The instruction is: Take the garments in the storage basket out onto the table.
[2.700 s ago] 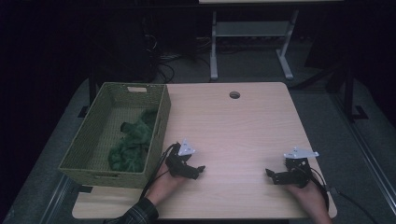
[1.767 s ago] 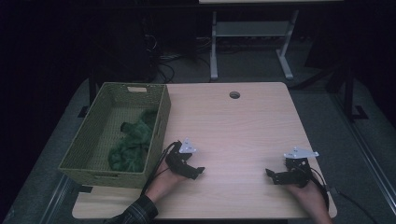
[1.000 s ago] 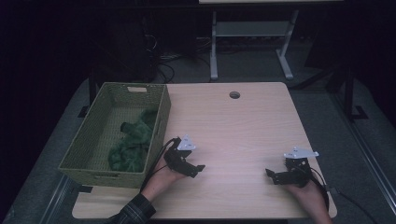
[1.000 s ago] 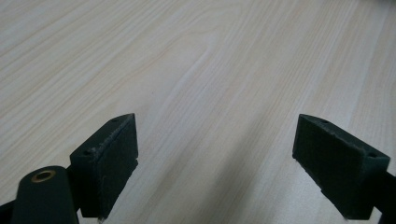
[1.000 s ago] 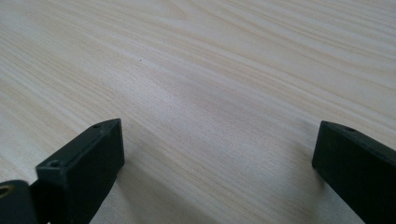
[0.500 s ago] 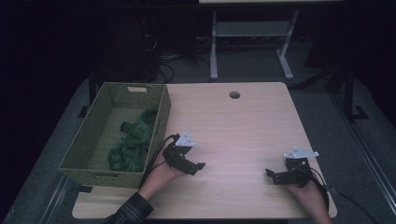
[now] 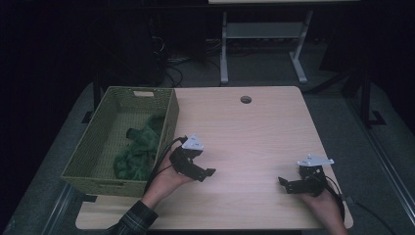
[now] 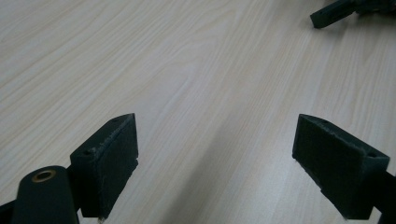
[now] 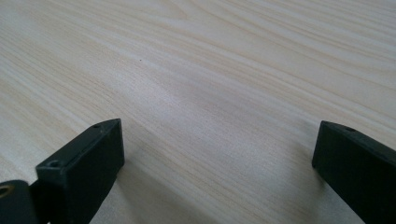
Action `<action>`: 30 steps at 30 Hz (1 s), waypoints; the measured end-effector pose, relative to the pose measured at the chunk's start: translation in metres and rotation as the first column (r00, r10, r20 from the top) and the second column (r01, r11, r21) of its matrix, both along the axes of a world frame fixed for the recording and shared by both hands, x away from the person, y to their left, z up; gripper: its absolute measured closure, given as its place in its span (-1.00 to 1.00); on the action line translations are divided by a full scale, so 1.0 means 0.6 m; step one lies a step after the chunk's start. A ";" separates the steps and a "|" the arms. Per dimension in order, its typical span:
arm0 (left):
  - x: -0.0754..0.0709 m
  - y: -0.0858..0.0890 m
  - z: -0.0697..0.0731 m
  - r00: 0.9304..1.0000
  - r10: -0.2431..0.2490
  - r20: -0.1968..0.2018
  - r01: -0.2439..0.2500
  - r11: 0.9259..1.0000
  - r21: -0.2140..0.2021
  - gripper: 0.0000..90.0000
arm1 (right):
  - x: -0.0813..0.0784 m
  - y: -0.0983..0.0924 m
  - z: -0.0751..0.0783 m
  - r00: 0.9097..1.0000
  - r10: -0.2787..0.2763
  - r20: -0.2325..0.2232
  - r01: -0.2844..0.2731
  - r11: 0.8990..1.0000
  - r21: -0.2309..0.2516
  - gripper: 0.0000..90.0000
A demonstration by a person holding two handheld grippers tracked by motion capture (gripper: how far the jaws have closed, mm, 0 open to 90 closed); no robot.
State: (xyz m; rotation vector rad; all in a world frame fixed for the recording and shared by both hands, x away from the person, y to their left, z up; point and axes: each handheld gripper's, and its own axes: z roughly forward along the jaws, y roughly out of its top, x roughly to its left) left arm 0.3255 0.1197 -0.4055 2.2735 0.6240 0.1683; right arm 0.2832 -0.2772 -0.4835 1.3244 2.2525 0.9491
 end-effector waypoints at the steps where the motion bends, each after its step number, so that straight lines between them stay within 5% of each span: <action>1: 0.000 0.000 0.002 1.000 -0.002 0.000 0.002 1.000 -0.003 -0.70 | 0.000 0.000 0.000 1.000 -0.001 0.000 0.001 1.000 0.000 -0.95; 16: 0.010 0.004 0.039 0.998 -0.053 0.020 0.053 0.999 0.003 -0.70 | 0.000 0.001 0.000 1.000 -0.008 0.000 0.008 1.000 0.000 -0.95; 30: 0.021 0.035 0.073 0.999 -0.039 0.027 0.039 0.999 -0.004 -0.69 | 0.000 0.001 0.000 1.000 -0.007 0.000 0.007 1.000 0.000 -0.95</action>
